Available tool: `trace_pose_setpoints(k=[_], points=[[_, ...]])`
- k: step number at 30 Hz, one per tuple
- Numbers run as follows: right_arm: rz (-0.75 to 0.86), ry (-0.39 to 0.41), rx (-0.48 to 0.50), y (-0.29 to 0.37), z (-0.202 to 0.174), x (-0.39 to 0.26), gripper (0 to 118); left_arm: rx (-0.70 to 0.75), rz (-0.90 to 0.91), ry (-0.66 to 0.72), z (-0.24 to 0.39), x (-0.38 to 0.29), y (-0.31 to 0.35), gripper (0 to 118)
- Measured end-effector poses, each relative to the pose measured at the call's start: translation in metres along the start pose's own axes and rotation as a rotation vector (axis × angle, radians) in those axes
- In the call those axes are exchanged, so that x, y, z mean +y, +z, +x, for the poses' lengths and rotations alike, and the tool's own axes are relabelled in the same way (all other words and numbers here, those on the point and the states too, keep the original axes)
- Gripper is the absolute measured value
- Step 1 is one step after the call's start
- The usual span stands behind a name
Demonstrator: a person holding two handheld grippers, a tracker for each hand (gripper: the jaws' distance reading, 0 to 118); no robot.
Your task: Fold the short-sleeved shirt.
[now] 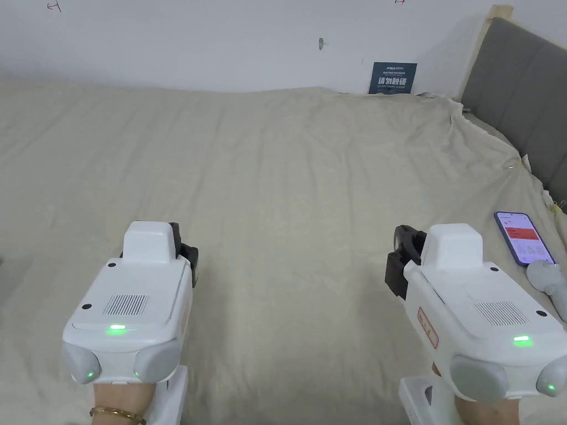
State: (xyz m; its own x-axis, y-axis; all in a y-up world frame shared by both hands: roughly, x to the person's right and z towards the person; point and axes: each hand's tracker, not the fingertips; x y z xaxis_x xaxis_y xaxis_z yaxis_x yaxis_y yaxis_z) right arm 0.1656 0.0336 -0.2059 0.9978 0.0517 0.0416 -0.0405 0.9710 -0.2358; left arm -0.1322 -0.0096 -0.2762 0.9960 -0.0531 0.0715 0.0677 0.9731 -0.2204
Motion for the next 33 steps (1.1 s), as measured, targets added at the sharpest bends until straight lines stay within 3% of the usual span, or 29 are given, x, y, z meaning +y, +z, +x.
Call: trace_pose_setpoints(k=[33], points=[[0.005,0.005,0.008,-0.0023,0.0006,-0.0011,0,0.001,0.002,-0.010,0.0023,0.0013,0.0003,0]])
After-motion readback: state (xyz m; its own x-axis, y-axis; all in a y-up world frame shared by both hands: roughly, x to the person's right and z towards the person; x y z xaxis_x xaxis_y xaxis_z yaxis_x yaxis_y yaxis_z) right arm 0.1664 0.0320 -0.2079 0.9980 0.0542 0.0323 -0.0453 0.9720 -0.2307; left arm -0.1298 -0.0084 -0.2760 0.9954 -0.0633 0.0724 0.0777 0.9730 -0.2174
